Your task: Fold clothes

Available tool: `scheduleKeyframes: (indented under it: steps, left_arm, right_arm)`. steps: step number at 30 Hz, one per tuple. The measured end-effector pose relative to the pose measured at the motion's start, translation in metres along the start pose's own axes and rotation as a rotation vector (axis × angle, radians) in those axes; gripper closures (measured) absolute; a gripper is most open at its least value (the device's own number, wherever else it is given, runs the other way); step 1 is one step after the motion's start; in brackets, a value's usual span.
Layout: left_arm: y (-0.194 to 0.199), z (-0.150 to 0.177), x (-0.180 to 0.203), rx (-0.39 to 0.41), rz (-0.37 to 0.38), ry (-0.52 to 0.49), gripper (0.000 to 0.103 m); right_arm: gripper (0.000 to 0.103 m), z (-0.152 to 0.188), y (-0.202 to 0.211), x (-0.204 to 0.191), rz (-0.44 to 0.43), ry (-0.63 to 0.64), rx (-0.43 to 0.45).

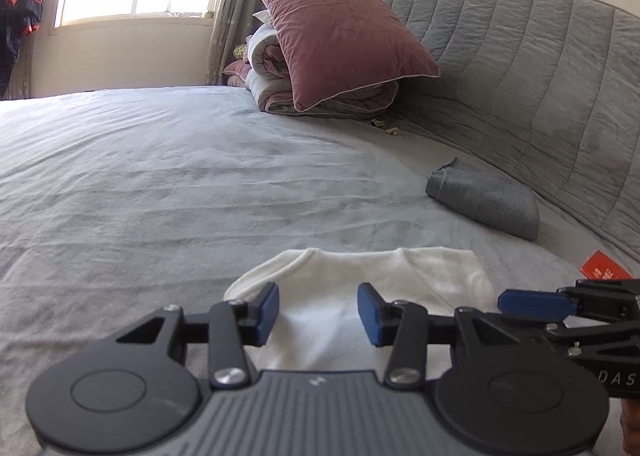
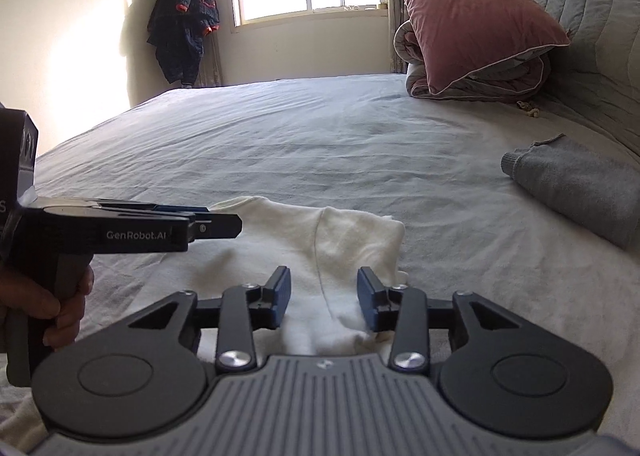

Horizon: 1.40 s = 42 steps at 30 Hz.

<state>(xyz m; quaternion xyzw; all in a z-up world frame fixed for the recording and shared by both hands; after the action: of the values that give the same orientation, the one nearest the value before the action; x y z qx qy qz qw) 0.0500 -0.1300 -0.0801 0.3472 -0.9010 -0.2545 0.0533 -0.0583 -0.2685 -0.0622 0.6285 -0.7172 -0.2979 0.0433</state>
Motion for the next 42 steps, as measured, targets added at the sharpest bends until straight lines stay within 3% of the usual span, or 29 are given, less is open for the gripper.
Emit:
scheduleKeyframes:
  steps: [6, 16, 22, 27, 29, 32, 34, 39, 42]
  left_arm:
    - [0.015, 0.002, 0.012, -0.087, -0.038, -0.016, 0.054]
    - [0.029, 0.008, 0.035, -0.197, -0.08, -0.165, 0.049]
    - [0.04, 0.011, 0.04, -0.246, -0.024, -0.173, 0.049]
    - [0.053, 0.015, 0.03, -0.285, 0.108, -0.068, 0.049]
    - [0.057, 0.02, 0.025, -0.312, 0.229, 0.01, 0.036]
    - [0.062, 0.033, 0.021, -0.323, 0.345, 0.114, 0.032]
    - [0.063, 0.04, 0.017, -0.321, 0.356, 0.148, 0.032]
    - [0.065, 0.053, -0.003, -0.33, 0.295, 0.223, 0.032]
    - [0.07, 0.051, -0.022, -0.3, 0.27, 0.275, 0.032]
  right_arm:
    - [0.053, -0.008, 0.012, 0.007, 0.068, -0.021, 0.008]
    - [0.045, -0.01, 0.02, 0.037, 0.243, -0.128, -0.058]
    - [0.039, -0.009, 0.025, 0.052, 0.226, -0.24, -0.11]
    - [0.038, -0.006, 0.032, 0.059, 0.185, -0.328, -0.158]
    - [0.036, -0.004, 0.036, 0.062, 0.166, -0.354, -0.172]
    - [0.034, -0.003, 0.043, 0.069, 0.115, -0.428, -0.184]
    - [0.03, -0.002, 0.048, 0.075, 0.078, -0.484, -0.19]
    - [0.029, 0.0, 0.055, 0.088, -0.061, -0.69, -0.233]
    - [0.028, 0.005, 0.051, 0.083, -0.052, -0.73, -0.244]
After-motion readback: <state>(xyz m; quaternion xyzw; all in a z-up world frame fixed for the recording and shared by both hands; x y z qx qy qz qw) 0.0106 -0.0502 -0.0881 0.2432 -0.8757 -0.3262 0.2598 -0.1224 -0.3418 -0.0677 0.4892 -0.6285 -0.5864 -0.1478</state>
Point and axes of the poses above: each gripper's, at about its wrist camera, not at the fingertips, and y roughly against the way its jaws point, x to its right, z to its underside, the point moved 4 cm from there along -y, roughly the way its jaws point, and after that the axes turned 15 degrees about -y, right-handed, at the moved point
